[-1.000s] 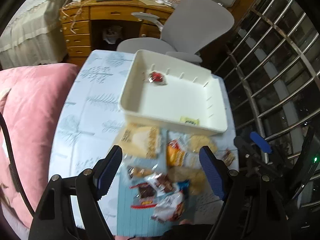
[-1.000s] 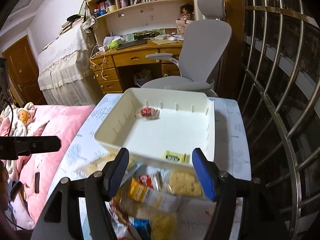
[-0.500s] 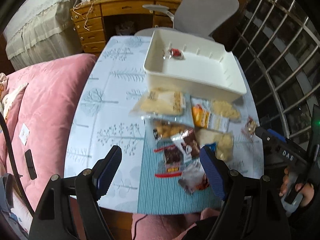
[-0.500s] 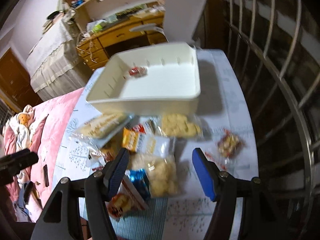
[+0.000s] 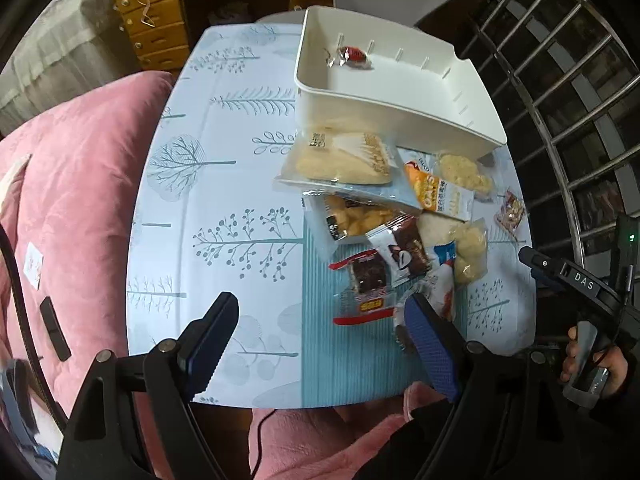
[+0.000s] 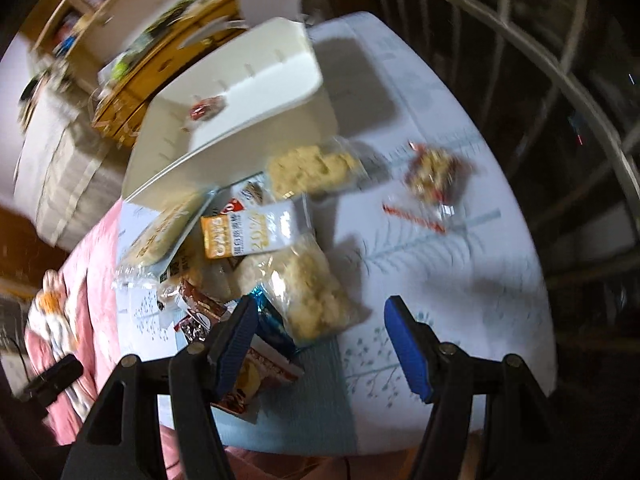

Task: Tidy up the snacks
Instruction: 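Move the left tool down to the bread loaf bag beside the tray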

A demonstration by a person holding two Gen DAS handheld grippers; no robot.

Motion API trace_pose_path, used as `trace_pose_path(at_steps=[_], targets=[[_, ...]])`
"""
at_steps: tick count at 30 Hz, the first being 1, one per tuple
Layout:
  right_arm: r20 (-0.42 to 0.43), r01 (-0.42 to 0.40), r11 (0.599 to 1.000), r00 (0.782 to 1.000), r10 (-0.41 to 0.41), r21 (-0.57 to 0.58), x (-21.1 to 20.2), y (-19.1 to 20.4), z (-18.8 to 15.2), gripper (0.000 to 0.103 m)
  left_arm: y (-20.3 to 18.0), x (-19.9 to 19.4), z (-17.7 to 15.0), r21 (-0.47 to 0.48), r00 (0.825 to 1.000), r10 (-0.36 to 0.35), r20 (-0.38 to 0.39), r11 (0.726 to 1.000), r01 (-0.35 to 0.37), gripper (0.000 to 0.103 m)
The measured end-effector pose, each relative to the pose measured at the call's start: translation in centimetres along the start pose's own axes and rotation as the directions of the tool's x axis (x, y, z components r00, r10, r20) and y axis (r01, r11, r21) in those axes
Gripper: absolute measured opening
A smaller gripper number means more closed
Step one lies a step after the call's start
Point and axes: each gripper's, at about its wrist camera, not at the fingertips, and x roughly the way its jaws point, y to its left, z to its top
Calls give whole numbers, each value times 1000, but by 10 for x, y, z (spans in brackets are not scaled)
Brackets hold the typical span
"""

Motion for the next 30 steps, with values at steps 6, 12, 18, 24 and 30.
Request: trace_pose_path(at_steps=[6, 12, 18, 24, 30], targets=[[-10, -19, 970, 1000, 22, 243, 13, -11, -21, 65, 31, 7, 20, 58, 998, -42, -49, 997, 45, 84], [6, -29, 907, 1000, 29, 420, 24, -6, -59, 65, 61, 19, 43, 119, 989, -80, -121, 988, 94, 84], [45, -35, 860, 999, 14, 510, 24, 6, -103, 65, 85, 35, 58, 109, 970, -185, -161, 973, 203, 84], [94, -85, 849, 995, 42, 521, 19, 25, -135, 65, 94, 57, 72, 84, 947, -251, -202, 959, 272, 82], [106, -111, 866, 992, 67, 488, 18, 38, -150, 65, 90, 78, 90, 37, 926, -311, -213, 945, 326, 82]])
